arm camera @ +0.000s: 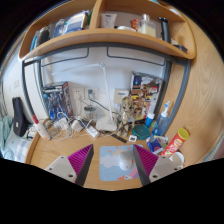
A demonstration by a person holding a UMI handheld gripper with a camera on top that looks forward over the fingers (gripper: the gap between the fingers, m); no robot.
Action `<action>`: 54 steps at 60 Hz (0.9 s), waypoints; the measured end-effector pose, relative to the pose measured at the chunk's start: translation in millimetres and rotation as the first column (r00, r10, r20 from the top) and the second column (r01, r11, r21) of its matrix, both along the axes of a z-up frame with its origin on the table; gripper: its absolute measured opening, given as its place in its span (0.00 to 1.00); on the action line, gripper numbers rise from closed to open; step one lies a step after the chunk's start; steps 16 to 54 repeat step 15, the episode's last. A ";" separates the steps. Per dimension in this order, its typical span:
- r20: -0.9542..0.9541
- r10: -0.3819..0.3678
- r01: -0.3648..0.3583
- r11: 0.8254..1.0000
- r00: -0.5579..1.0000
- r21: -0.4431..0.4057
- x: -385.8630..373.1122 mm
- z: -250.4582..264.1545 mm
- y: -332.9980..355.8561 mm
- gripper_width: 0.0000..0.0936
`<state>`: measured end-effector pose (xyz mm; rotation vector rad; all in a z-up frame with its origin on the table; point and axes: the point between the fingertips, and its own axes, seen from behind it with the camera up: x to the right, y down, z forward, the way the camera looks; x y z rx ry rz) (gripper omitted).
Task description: Arrange mouse
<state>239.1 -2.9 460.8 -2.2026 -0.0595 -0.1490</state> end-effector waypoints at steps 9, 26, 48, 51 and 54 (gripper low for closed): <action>-0.001 -0.008 0.008 1.000 1.000 0.012 -23.8 14.2 -24.3 0.84; -0.012 -0.028 0.028 1.000 1.000 0.000 -34.7 13.9 -41.0 0.84; -0.012 -0.028 0.028 1.000 1.000 0.000 -34.7 13.9 -41.0 0.84; -0.012 -0.028 0.028 1.000 1.000 0.000 -34.7 13.9 -41.0 0.84; -0.012 -0.028 0.028 1.000 1.000 0.000 -34.7 13.9 -41.0 0.84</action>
